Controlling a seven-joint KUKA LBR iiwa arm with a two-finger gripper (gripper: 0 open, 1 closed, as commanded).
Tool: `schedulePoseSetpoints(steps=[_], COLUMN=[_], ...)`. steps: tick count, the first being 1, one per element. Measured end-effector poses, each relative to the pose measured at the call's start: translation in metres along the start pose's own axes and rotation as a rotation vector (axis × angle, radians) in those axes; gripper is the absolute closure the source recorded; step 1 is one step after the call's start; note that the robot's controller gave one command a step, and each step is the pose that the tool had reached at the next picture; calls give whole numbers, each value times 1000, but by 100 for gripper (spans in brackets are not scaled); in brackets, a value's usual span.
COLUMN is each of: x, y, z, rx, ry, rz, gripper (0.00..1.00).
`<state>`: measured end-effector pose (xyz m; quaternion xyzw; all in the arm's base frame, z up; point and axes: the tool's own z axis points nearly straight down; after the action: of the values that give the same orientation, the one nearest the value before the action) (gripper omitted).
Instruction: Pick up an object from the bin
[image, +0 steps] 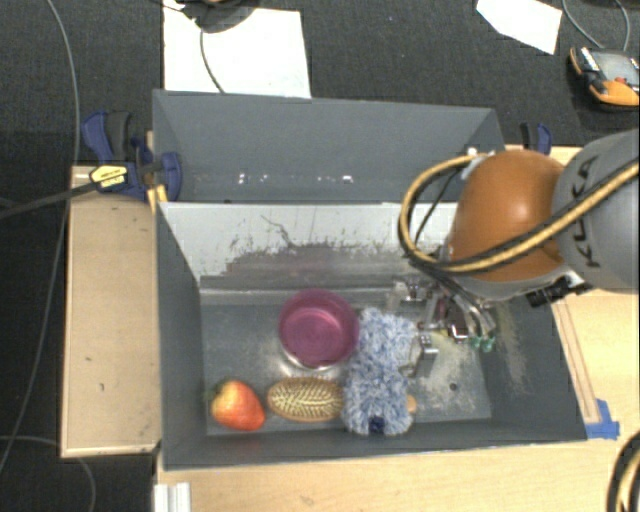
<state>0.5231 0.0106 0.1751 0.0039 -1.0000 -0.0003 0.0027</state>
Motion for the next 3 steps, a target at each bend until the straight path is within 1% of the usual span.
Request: schedulePoseSetpoints(steps=[1, 2, 3], x=[-2, -4, -17], y=[0, 20, 33], z=[-4, 105, 20], rx=[0, 2, 3], ry=[-8, -7, -14], rz=[0, -532, -595], gripper=[0, 0, 0])
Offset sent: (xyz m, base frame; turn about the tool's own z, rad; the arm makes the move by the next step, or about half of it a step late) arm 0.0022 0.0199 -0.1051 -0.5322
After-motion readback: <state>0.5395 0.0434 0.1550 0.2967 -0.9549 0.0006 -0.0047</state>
